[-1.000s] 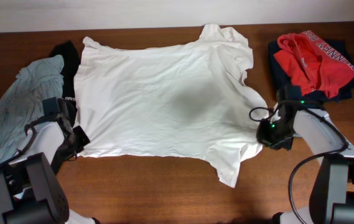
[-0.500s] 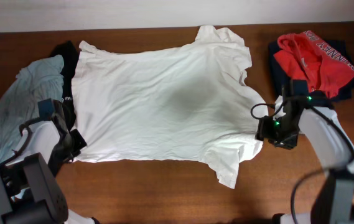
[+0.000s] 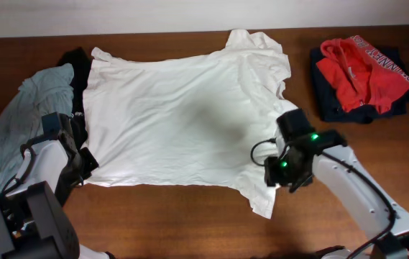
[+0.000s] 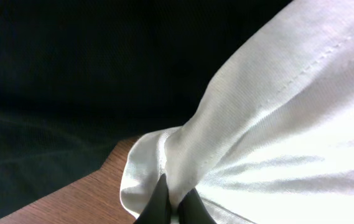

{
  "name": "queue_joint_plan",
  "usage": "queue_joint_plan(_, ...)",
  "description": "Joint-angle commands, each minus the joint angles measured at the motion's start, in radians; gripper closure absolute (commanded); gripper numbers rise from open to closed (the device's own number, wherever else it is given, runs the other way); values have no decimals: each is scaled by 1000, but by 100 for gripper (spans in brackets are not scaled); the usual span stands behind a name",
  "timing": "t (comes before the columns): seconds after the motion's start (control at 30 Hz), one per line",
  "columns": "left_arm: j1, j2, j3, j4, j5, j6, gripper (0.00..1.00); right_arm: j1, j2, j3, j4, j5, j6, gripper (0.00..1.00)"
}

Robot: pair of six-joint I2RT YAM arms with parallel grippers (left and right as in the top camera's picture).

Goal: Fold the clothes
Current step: 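Pinch the lower hem corners of the white t-shirt with both grippers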

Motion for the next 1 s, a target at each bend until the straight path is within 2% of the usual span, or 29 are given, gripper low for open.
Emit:
queue_joint_plan(0.0,11,-22,19,0,-19,12,99,32,2,-66,27,21,69,45)
queue_joint_plan(0.57,11,-22,19,-3,-19,12,99,42,2,-304,265,-97,117,54)
queue_joint_plan(0.63,11,-22,19,-3,-19,12,99,42,2,-304,269,-99,117,58)
queue_joint_plan(0.87,11,-22,19,-3,-18,12,99,42,2,-304,272,-99,124,94)
queue_joint_plan(0.97,11,-22,19,-6,-11,12,99,42,1,-303,271,-99,127,96)
